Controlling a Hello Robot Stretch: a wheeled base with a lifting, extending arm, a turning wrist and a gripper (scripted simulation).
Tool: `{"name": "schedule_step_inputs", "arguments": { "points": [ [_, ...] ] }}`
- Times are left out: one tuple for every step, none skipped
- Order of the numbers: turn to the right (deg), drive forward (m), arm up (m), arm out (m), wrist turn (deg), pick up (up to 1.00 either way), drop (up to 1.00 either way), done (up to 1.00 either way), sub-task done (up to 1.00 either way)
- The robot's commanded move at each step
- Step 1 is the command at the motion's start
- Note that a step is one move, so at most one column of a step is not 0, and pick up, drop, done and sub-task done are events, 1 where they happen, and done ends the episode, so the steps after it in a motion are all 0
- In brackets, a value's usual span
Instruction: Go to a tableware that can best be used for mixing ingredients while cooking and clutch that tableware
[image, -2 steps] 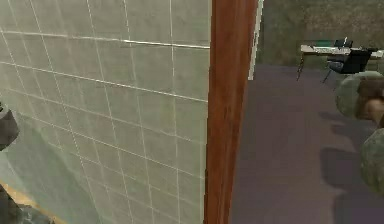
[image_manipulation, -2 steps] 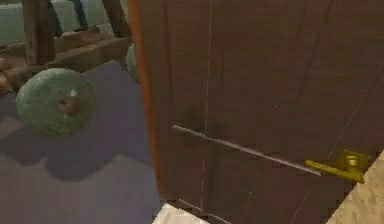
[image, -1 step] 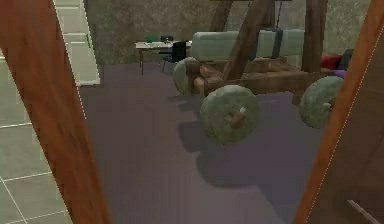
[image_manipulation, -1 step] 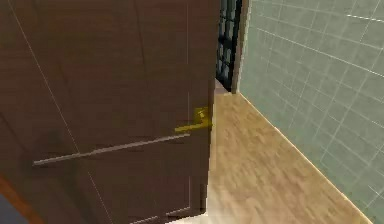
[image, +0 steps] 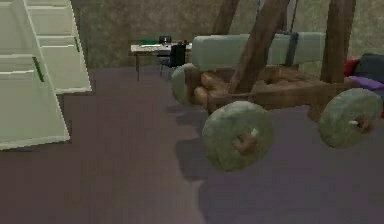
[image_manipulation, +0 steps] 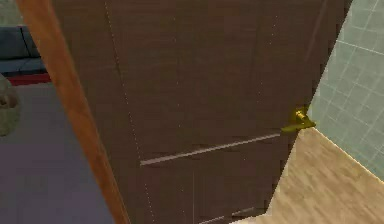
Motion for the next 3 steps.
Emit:
{"name": "schedule_step_inputs", "arguments": {
  "points": [
    [-24.0, 0.0, 0.0, 0.0, 0.0, 0.0, 0.0, 0.0, 0.0],
    [0.0, 1.0, 0.0, 0.0, 0.0, 0.0, 0.0, 0.0, 0.0],
    [0.0, 1.0, 0.0, 0.0, 0.0, 0.0, 0.0, 0.0, 0.0]
  ]
}}
